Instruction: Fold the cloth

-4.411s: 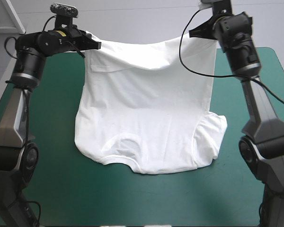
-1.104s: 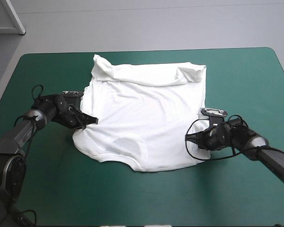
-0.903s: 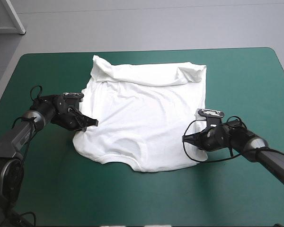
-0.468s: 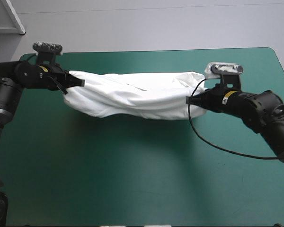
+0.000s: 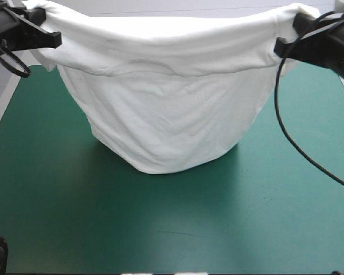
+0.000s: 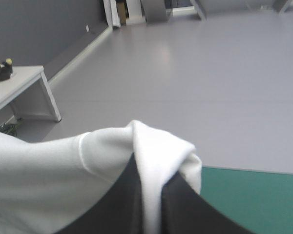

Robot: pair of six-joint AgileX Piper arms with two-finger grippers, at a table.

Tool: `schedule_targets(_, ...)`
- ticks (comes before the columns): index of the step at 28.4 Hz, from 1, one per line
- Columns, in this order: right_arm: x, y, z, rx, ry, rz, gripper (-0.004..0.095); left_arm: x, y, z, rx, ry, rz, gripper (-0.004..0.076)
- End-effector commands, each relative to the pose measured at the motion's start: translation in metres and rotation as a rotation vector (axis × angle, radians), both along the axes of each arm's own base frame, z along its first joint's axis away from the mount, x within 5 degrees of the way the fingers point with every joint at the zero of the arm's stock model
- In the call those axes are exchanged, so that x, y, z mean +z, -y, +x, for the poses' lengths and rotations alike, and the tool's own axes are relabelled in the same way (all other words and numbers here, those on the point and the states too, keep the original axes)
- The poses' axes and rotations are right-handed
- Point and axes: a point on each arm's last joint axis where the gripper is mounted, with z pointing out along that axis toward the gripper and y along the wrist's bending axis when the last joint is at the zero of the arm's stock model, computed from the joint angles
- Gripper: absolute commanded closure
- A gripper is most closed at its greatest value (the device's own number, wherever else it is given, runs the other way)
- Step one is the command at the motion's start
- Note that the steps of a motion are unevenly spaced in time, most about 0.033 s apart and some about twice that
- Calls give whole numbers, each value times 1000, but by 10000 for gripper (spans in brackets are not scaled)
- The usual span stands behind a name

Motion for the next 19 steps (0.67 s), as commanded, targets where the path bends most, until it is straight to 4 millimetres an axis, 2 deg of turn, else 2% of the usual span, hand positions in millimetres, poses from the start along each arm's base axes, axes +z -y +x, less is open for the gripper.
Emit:
schedule_targets(1,33,18,-34,-43,183,-1,925,38,-2,-41,-6,222,-10,734)
schedule_targets(8,57,31,-62,-68,316,-5,925,71,-10,-85,41,437,22,734)
schedule_targets(12,56,34,-63,-88,304,-18,926,76,-11,-98,39,463,25,734)
schedule_targets(16,48,28,-44,-101,221,-51,926,65,-9,-87,18,365,36,734)
schedule_targets(18,40,22,-27,-110,166,-78,926,58,-7,-72,7,315,35,734)
schedule_targets(19,32,15,-10,-107,120,-99,926,50,-5,-55,1,274,32,734)
